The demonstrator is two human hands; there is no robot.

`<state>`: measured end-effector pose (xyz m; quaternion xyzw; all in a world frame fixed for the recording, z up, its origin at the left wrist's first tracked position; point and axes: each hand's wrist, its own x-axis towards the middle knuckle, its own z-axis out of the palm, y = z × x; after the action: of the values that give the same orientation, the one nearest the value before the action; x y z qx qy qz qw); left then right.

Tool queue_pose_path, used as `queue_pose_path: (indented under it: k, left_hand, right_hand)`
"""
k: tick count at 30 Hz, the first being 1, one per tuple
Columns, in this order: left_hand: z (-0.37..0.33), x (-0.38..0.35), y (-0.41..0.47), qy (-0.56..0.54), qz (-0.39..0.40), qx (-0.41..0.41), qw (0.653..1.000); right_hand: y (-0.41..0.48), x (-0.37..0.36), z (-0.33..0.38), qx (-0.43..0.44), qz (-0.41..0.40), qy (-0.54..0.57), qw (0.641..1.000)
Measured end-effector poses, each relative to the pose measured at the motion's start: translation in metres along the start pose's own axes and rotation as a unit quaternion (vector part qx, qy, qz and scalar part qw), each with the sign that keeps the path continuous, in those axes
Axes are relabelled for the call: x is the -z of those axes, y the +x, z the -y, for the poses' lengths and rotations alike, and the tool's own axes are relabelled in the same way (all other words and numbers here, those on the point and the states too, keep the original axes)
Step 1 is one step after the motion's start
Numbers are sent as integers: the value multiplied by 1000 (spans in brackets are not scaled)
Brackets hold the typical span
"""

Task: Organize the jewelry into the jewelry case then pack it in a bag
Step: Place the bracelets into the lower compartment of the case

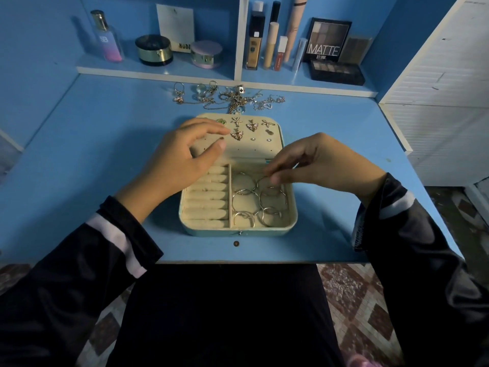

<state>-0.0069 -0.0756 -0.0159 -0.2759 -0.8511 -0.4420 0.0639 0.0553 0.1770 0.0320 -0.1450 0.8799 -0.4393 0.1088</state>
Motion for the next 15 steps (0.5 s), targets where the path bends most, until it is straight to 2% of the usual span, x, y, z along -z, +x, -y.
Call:
queue_pose_path:
  k: [4, 9, 15]
  left_hand:
    - [5, 1, 5, -3, -46, 6, 999]
    - [21, 1, 17, -7, -54, 36, 998]
    - [29, 2, 34, -55, 0, 118, 991]
  right_hand:
    - [9, -3, -17, -9, -137, 105, 985]
    - [35, -8, -40, -19, -271, 128, 954]
    - [61, -9, -48, -23, -297, 115, 948]
